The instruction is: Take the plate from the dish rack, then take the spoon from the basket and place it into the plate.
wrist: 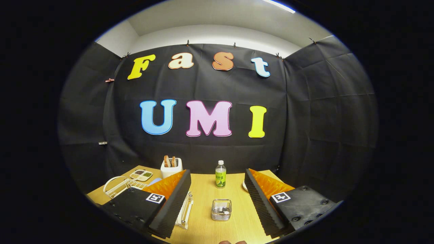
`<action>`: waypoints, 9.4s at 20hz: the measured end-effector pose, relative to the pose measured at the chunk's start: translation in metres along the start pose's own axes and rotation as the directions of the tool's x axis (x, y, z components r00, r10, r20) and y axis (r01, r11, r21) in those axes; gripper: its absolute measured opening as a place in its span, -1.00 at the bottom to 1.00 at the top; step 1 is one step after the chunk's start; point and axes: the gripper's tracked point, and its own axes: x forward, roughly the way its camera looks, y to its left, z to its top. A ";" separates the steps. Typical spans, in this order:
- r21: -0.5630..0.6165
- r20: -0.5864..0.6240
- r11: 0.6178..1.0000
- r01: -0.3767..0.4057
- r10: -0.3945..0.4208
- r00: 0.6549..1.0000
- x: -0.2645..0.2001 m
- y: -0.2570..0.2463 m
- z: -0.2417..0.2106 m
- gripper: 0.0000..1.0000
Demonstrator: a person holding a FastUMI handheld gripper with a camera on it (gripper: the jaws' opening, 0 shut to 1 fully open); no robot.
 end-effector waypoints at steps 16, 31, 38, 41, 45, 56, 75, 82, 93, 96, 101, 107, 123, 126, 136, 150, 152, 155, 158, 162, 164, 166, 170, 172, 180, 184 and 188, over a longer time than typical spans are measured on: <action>0.044 -0.156 0.982 -0.183 0.188 0.970 0.031 0.065 -0.036 0.95; 0.178 -0.584 0.949 -0.259 0.314 0.748 0.118 0.222 -0.155 0.98; 0.178 -0.700 0.968 -0.175 0.250 0.669 0.132 0.243 -0.200 0.25; 0.174 -0.734 0.978 -0.115 0.207 0.646 0.130 0.243 -0.204 -0.10; 0.133 -0.748 0.991 -0.014 0.109 0.654 0.132 0.228 -0.202 -0.36; -0.111 -0.642 0.993 -0.028 -0.050 0.765 0.142 0.227 -0.162 -0.45; 0.322 -0.669 0.946 -0.045 0.260 0.696 0.036 0.105 -0.136 -0.63; 0.416 -0.694 0.904 0.096 0.248 0.676 -0.042 0.020 -0.163 -0.64; 0.372 -0.773 0.920 0.124 0.234 0.589 -0.012 -0.056 -0.292 -0.62; 0.398 -0.767 0.915 0.061 0.295 0.570 0.001 -0.049 -0.302 -0.60; 0.385 -0.709 0.921 -0.061 0.337 0.620 0.016 -0.054 -0.297 0.26; 0.158 -0.447 0.915 -0.372 0.402 0.799 0.043 -0.049 -0.236 0.98; 0.102 -0.306 0.902 -0.419 0.429 0.850 0.126 -0.006 -0.258 0.68; 0.103 -0.308 0.904 -0.414 0.425 0.851 0.134 -0.003 -0.264 0.40; 0.021 -0.359 0.920 -0.392 0.373 0.856 0.144 -0.003 -0.278 -0.52; 0.121 -0.308 0.892 -0.436 0.451 0.838 0.113 -0.019 -0.180 -0.55; 0.147 -0.301 0.867 -0.476 0.498 0.813 0.095 -0.014 -0.169 -0.55; 0.152 -0.311 0.828 -0.539 0.558 0.770 0.066 -0.004 -0.169 -0.56; 0.105 -0.342 0.785 -0.611 0.605 0.719 0.039 0.005 -0.189 -0.55; 0.089 -0.405 0.750 -0.655 0.628 0.665 0.018 0.017 -0.227 -0.55; 0.080 -0.437 0.747 -0.660 0.622 0.650 0.017 0.020 -0.248 -0.55; 0.085 -0.466 0.744 -0.663 0.618 0.634 0.012 0.023 -0.264 -0.55; 0.095 -0.515 0.742 -0.664 0.607 0.605 0.003 0.024 -0.285 -0.53; 0.085 -0.526 0.737 -0.670 0.605 0.598 0.000 0.024 -0.290 -0.52; 0.126 -0.521 0.757 -0.641 0.600 0.607 0.006 0.023 -0.277 0.41; 0.125 -0.461 0.782 -0.610 0.591 0.663 0.024 0.015 -0.237 0.98; 0.104 -0.366 0.831 -0.547 0.543 0.756 0.046 0.003 -0.181 0.98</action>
